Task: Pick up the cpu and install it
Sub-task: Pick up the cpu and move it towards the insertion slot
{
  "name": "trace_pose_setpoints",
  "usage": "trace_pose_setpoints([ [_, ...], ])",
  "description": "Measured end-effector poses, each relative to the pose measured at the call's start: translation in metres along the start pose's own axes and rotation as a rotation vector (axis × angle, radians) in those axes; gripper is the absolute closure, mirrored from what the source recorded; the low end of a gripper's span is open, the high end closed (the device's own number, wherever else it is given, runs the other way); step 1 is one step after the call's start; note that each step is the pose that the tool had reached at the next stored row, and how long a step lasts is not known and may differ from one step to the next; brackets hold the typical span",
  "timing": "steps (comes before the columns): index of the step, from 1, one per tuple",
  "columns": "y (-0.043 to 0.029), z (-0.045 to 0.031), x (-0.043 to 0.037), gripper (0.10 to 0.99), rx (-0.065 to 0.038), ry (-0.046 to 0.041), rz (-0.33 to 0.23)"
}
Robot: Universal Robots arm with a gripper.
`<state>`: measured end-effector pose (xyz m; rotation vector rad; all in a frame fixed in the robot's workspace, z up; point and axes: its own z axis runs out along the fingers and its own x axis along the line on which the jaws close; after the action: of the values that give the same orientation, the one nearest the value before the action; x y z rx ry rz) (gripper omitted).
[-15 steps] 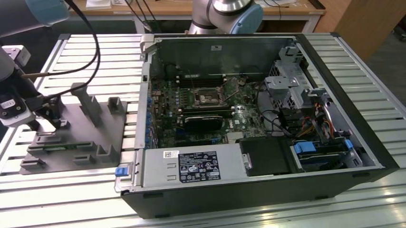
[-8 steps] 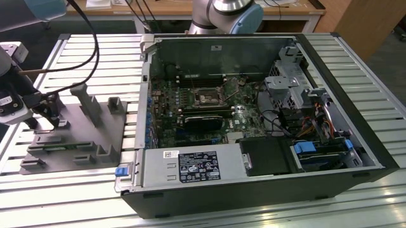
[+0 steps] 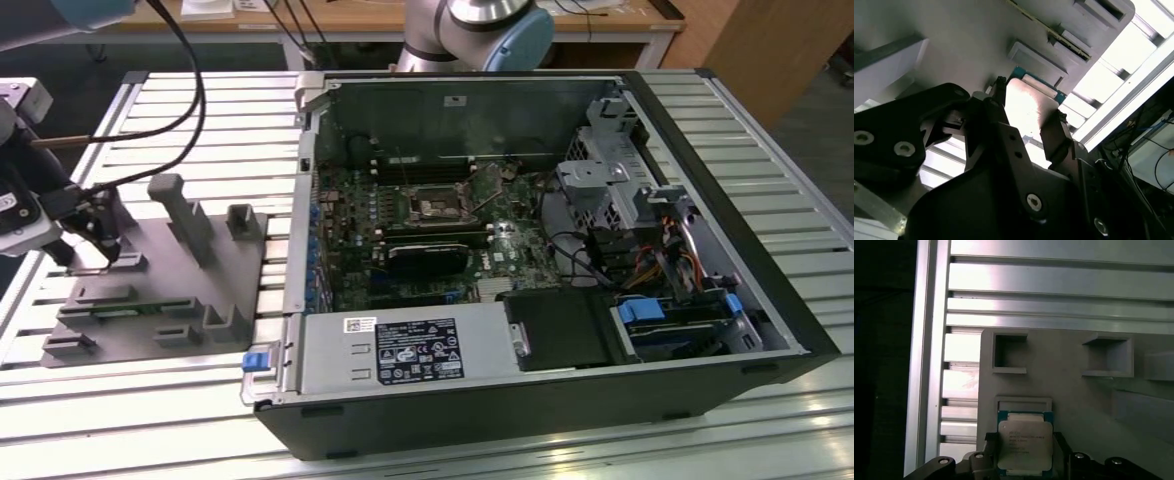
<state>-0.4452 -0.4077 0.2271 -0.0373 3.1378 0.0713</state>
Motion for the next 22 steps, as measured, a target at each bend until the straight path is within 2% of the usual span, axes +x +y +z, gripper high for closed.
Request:
trace_pose_setpoints([
  [22,0.0017,-0.0365,0.0002,0.561,-0.01,-0.0003,0.0],
])
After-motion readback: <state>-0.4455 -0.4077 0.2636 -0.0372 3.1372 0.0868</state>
